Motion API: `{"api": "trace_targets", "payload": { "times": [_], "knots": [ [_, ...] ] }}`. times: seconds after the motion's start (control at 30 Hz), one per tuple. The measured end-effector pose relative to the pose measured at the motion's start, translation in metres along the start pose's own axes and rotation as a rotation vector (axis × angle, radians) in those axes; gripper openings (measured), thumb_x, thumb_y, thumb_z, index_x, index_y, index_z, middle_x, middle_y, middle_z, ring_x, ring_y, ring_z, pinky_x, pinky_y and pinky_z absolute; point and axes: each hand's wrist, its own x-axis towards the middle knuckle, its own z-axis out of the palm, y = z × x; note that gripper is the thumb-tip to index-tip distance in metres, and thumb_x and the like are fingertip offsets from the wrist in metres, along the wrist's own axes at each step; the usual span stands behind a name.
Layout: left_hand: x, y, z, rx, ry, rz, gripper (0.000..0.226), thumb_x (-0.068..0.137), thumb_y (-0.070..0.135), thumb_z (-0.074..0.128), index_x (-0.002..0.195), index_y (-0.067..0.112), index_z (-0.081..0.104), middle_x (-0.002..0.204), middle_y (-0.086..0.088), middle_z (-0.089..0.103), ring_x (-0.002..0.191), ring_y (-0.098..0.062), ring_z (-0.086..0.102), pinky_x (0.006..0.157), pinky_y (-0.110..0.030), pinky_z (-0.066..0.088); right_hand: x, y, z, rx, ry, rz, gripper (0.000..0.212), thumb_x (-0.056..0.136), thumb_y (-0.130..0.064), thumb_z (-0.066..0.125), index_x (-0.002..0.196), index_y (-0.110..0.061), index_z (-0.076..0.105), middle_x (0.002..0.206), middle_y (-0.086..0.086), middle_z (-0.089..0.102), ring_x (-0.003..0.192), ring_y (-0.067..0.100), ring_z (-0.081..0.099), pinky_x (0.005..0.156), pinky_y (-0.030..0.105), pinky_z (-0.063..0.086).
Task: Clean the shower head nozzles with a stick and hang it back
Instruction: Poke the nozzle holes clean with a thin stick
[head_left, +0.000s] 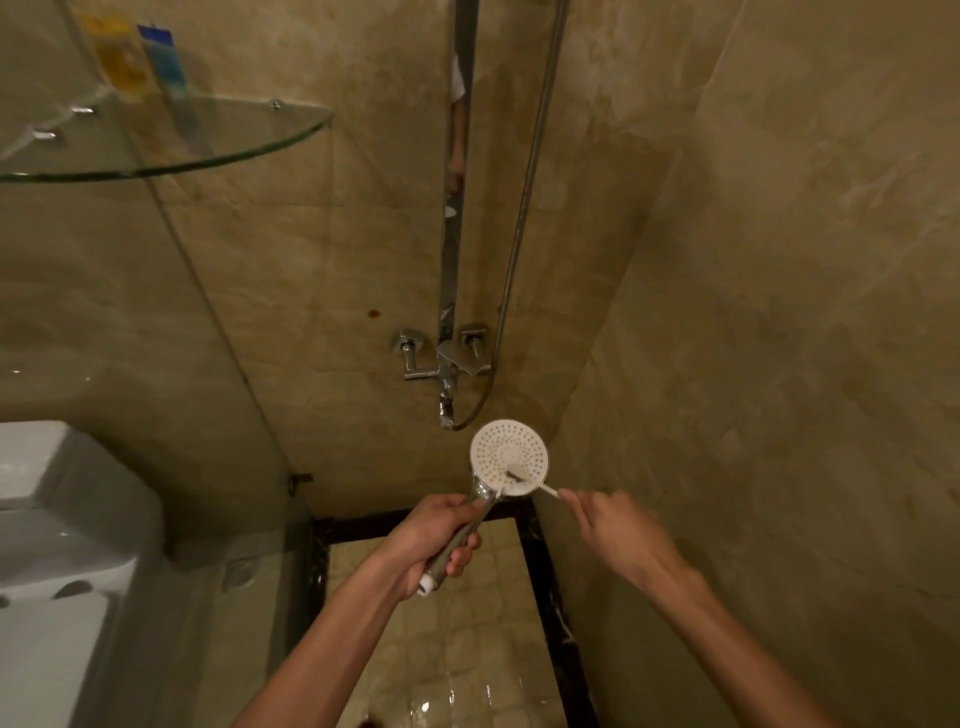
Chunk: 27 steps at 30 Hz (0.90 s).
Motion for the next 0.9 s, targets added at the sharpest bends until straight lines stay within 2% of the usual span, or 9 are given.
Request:
{"api": "trace_targets", "payload": {
  "times": [0.1,0.27,0.4,0.47,0.53,0.6,0.67,0.77,0.9],
  "knots": [
    [0.001,0.000,0.003,-0.011,-0.007,0.004,0.013,0.101,0.021,0.052,0.105,0.008,0.052,0.057,-0.007,0.049,0.033,-0.011,0.038,0.031,-0.017,0.032,0.008,0.008,-0.009,-0.043,0.079,0.049,0.048,0.106,-0.048,0.025,0.096,-0.024,0.065,0.074,0.003,0.063,0.070,0.024,0.063,0.068,0.038,0.052],
    [0.002,0.003,0.003,-0.023,-0.006,0.030,0.012,0.101,0.020,0.052,0.103,0.008,0.051,0.057,-0.007,0.049,0.033,-0.011,0.038,0.030,-0.018,0.032,-0.013,-0.011,0.016,0.020,0.065,-0.006,0.053,0.104,-0.053,0.024,0.080,-0.022,0.060,0.062,-0.002,0.058,0.055,0.017,0.059,0.063,0.043,0.057],
    [0.000,0.001,0.000,-0.042,-0.009,0.042,0.016,0.101,0.020,0.052,0.108,0.006,0.055,0.058,-0.007,0.049,0.033,-0.011,0.038,0.030,-0.018,0.032,-0.003,0.000,0.009,-0.035,0.115,0.003,0.048,0.104,-0.052,0.024,0.076,-0.030,0.056,0.059,-0.004,0.054,0.053,0.013,0.056,0.052,0.029,0.047],
    [-0.002,0.000,0.000,-0.051,-0.009,0.043,0.018,0.100,0.020,0.054,0.109,0.005,0.056,0.059,-0.008,0.049,0.033,-0.011,0.038,0.031,-0.018,0.033,0.012,0.012,-0.004,-0.044,0.133,0.127,0.052,0.105,-0.052,0.022,0.088,-0.025,0.063,0.063,-0.007,0.048,0.059,0.017,0.052,0.061,0.030,0.041],
    [-0.004,0.000,0.001,-0.065,-0.022,0.046,0.019,0.099,0.021,0.056,0.110,0.005,0.056,0.059,-0.009,0.049,0.033,-0.011,0.038,0.031,-0.018,0.033,0.020,0.021,-0.006,-0.055,0.145,0.182,0.058,0.104,-0.054,0.020,0.090,-0.020,0.064,0.066,-0.005,0.047,0.064,0.018,0.050,0.067,0.034,0.041],
    [-0.006,0.002,0.001,-0.089,-0.045,0.062,0.020,0.098,0.022,0.058,0.110,0.005,0.057,0.060,-0.009,0.049,0.033,-0.011,0.038,0.031,-0.018,0.033,0.018,0.024,0.004,-0.072,0.135,0.156,0.058,0.103,-0.057,0.019,0.082,-0.024,0.062,0.063,-0.008,0.050,0.055,0.010,0.050,0.061,0.031,0.040],
    [-0.007,0.006,-0.001,-0.091,-0.053,0.084,0.021,0.097,0.023,0.059,0.108,0.006,0.057,0.061,-0.009,0.049,0.033,-0.011,0.038,0.032,-0.018,0.033,0.015,0.026,0.011,-0.059,0.162,0.158,0.057,0.102,-0.058,0.020,0.074,-0.026,0.058,0.057,-0.009,0.049,0.049,0.002,0.045,0.049,0.026,0.033],
    [-0.008,0.009,-0.004,-0.074,-0.045,0.094,0.019,0.098,0.024,0.057,0.105,0.006,0.056,0.061,-0.009,0.049,0.033,-0.011,0.038,0.031,-0.018,0.033,0.020,0.026,0.001,0.011,0.215,0.242,0.053,0.102,-0.056,0.025,0.065,-0.027,0.049,0.054,-0.013,0.045,0.046,-0.001,0.040,0.043,0.018,0.024],
    [-0.009,0.005,-0.007,-0.061,-0.008,0.086,0.020,0.100,0.022,0.055,0.109,0.005,0.056,0.060,-0.008,0.048,0.034,-0.011,0.038,0.031,-0.018,0.033,0.019,0.015,-0.008,0.159,0.227,0.132,0.052,0.103,-0.054,0.030,0.066,-0.027,0.055,0.051,-0.006,0.055,0.041,0.005,0.054,0.039,0.016,0.034]
  ]
}}
